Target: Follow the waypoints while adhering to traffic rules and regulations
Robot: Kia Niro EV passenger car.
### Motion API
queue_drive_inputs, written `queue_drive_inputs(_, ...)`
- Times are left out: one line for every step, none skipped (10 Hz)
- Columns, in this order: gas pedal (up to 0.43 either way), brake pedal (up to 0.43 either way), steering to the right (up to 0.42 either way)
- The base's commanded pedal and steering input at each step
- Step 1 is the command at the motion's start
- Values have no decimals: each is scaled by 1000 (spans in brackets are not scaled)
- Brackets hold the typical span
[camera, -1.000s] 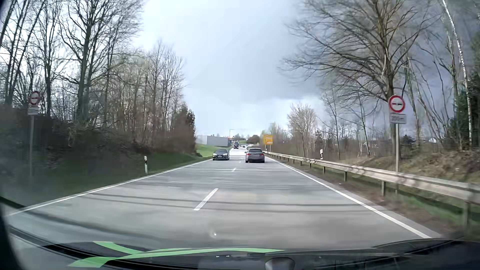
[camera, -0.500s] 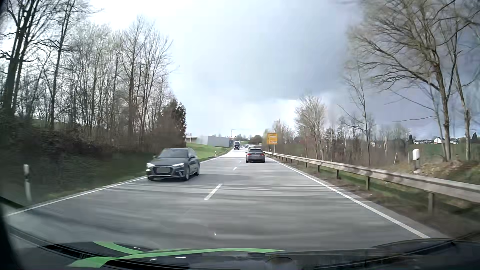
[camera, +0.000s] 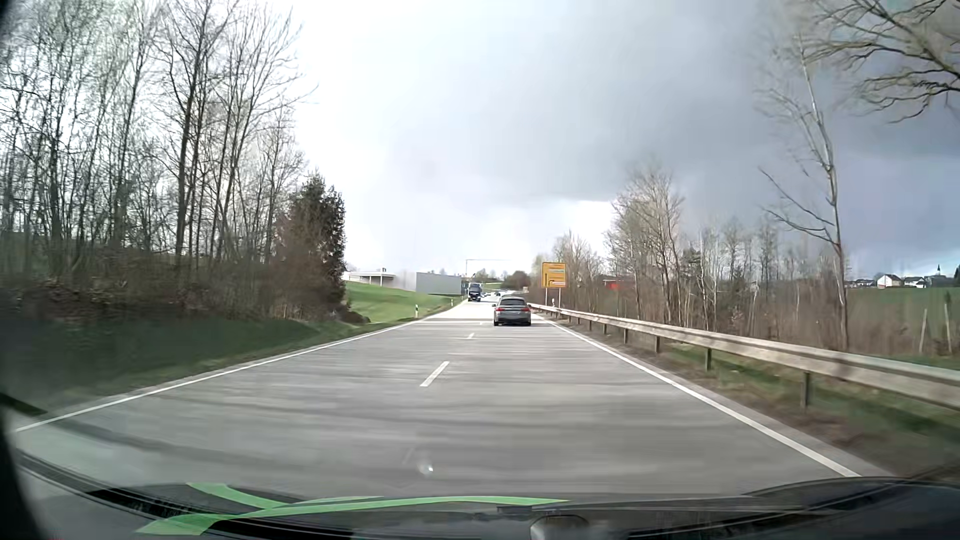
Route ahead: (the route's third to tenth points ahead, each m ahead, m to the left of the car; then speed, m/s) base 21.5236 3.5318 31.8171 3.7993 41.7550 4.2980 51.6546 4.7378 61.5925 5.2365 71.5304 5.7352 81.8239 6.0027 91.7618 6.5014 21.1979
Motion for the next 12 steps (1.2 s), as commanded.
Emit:
queue_drive_inputs(59, 0, -4)
queue_drive_inputs(59, 0, -4)
queue_drive_inputs(67, 0, -4)
queue_drive_inputs(67, 0, -4)
queue_drive_inputs(67, 0, -3)
queue_drive_inputs(67, 0, -3)
queue_drive_inputs(67, 0, -4)
queue_drive_inputs(67, 0, -4)
queue_drive_inputs(79, 0, -3)
queue_drive_inputs(79, 0, -3)
queue_drive_inputs(98, 0, -4)
queue_drive_inputs(110, 0, -4)
